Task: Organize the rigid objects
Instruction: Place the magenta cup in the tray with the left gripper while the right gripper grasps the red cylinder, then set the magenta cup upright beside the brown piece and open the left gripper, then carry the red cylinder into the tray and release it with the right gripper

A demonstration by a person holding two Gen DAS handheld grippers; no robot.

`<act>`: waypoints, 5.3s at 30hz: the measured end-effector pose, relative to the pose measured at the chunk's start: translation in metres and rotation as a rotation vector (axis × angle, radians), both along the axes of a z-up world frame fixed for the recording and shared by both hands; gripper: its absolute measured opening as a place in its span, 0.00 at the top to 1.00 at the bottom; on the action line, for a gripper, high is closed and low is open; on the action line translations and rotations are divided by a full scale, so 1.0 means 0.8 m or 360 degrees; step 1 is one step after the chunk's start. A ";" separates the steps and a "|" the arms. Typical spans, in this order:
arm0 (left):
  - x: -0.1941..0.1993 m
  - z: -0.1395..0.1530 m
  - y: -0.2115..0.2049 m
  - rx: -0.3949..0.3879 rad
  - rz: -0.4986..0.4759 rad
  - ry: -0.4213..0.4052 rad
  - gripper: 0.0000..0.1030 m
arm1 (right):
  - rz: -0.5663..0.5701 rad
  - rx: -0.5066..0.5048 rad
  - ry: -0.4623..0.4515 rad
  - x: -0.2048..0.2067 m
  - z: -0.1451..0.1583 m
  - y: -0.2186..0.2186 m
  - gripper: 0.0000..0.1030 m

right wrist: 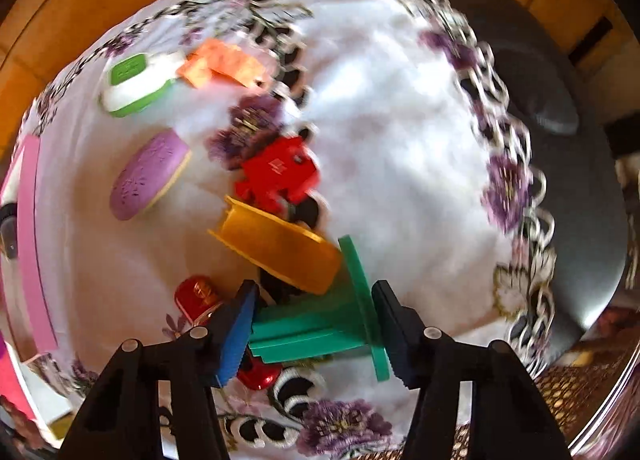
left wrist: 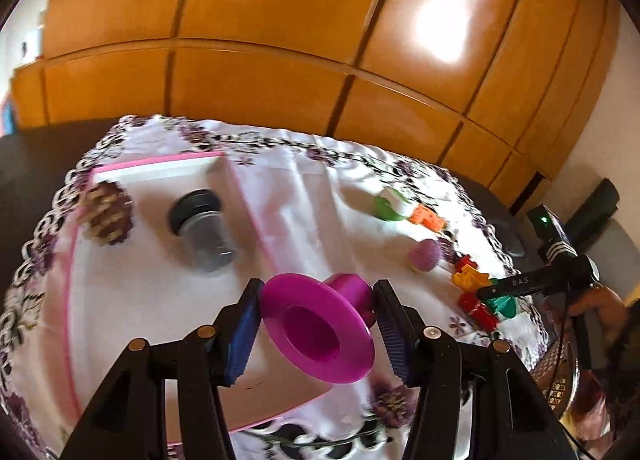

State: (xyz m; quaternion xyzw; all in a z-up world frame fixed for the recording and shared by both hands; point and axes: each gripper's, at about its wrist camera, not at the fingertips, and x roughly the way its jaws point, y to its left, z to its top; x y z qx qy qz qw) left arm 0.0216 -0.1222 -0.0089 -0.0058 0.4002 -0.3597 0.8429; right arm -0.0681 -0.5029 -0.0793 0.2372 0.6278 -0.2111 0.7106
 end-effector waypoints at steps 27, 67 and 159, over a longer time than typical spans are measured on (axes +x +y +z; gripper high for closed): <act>0.054 -0.021 0.127 -0.0009 0.0389 0.0056 0.50 | 0.0411 -0.0233 -0.0332 0.059 0.044 0.087 0.28; 0.145 -0.081 0.090 0.0587 0.0464 0.0090 0.88 | 0.0712 -0.0124 -0.0223 0.025 0.004 0.148 0.75; 0.035 -0.019 0.199 0.0338 0.0833 -0.0106 0.56 | 0.1159 0.0107 -0.0762 0.195 0.078 0.444 0.67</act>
